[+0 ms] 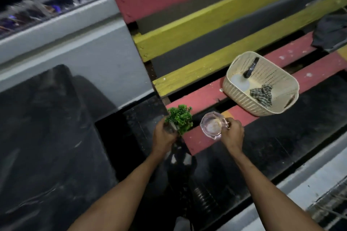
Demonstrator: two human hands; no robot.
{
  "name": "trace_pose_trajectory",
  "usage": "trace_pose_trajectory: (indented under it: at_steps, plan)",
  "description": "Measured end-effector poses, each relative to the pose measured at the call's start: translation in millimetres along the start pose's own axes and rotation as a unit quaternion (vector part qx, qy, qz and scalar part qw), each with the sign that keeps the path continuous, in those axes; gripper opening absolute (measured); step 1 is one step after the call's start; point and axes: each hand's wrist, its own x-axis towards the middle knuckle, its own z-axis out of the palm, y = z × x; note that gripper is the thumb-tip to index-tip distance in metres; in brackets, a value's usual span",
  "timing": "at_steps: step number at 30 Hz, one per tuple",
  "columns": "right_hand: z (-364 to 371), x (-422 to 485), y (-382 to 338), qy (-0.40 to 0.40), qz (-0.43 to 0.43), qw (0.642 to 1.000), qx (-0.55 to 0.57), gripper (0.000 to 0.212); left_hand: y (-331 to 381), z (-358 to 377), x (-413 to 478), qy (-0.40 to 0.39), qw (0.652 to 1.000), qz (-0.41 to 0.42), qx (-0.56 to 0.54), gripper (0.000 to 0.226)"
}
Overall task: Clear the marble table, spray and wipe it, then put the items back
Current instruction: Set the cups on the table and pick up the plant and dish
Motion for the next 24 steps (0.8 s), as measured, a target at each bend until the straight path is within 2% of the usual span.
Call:
trace_pose_trajectory:
  at_steps: [2, 7, 10, 15, 19, 24]
  plan:
    - [-14, -34, -34, 0.005, -0.033, 0.999, 0.022, 0.025, 33, -45, -13, 0.021, 1.000, 0.014, -0.008, 0.044]
    - [-19, -141, -136, -0.022, -0.110, 0.992, 0.060, 0.028, 90, -207, -58, 0.054, 0.996, 0.065, -0.024, 0.050]
    - [-2, -214, -188, -0.079, -0.140, 0.984, 0.080, 0.031, 95, -311, -88, 0.068, 0.995, 0.076, -0.005, 0.053]
    - [70, -381, -261, -0.151, -0.163, 0.971, 0.091, 0.016, 56, -504, -150, 0.125, 0.989, 0.075, 0.008, 0.052]
    - [144, -502, -289, -0.192, -0.127, 0.969, 0.088, 0.015, 23, -619, -183, 0.156, 0.986, 0.048, 0.020, 0.057]
    - [220, -596, -308, -0.226, -0.027, 0.970, 0.089, 0.015, -10, -688, -193, 0.154, 0.986, 0.031, 0.061, 0.061]
